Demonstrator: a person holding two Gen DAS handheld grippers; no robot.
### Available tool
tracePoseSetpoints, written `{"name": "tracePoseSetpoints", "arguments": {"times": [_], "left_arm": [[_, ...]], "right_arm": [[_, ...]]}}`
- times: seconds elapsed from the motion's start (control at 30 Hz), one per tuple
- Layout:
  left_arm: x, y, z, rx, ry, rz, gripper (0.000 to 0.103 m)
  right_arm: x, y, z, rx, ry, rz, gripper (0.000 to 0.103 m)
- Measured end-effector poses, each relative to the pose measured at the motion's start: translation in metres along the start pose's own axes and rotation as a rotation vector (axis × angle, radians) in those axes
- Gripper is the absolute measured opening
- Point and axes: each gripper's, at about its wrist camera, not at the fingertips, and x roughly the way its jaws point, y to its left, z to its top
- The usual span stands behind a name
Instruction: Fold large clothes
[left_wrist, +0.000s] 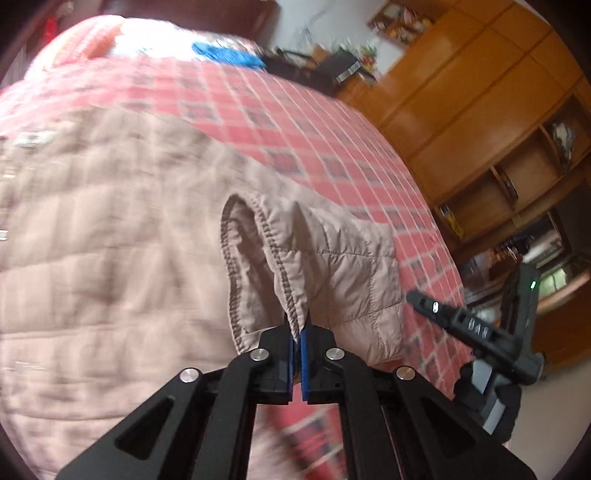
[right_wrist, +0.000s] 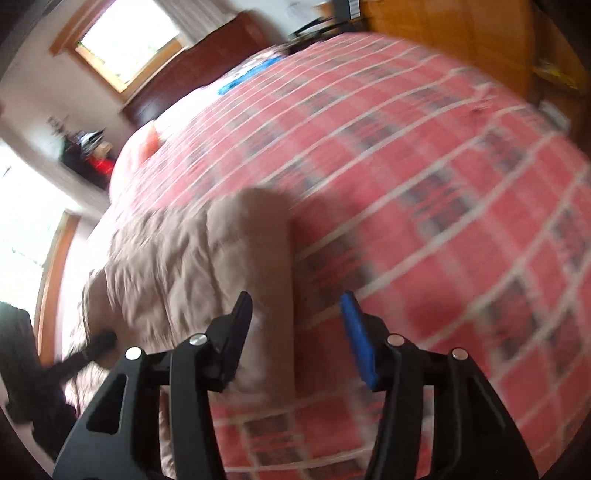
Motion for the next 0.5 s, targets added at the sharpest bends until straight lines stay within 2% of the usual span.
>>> {"name": "tracePoseSetpoints", "arguments": {"times": [0.07, 0.13, 0.23, 0.37, 0.5], "left_arm": [[-0.019, 0.022, 0.001, -0.016, -0.031, 0.022, 0.002], [-0.036, 0.044, 0.005, -0.037, -0.057, 0.049, 0.002], [-0.066, 0.077, 0.004, -0.055, -0.112, 0.108, 0.002], [-0.103, 0.127, 0.002, -0.093, -0.156, 0.178, 0.002], [-0.123, 0.157, 0.000, -0.104, -0.187, 0.267, 0.002]], "right_arm": [[0.014, 0.011, -0.004, -0.006, 0.049, 0.131, 0.052], [0.025, 0.023, -0.005, -0.025, 0.065, 0.206, 0.052], [0.036, 0.046, -0.013, -0.085, 0.092, 0.193, 0.054], [0.043, 0.072, -0.021, -0.120, 0.125, 0.251, 0.056], [0.060, 0.105, -0.024, -0.171, 0.171, 0.218, 0.056]]}}
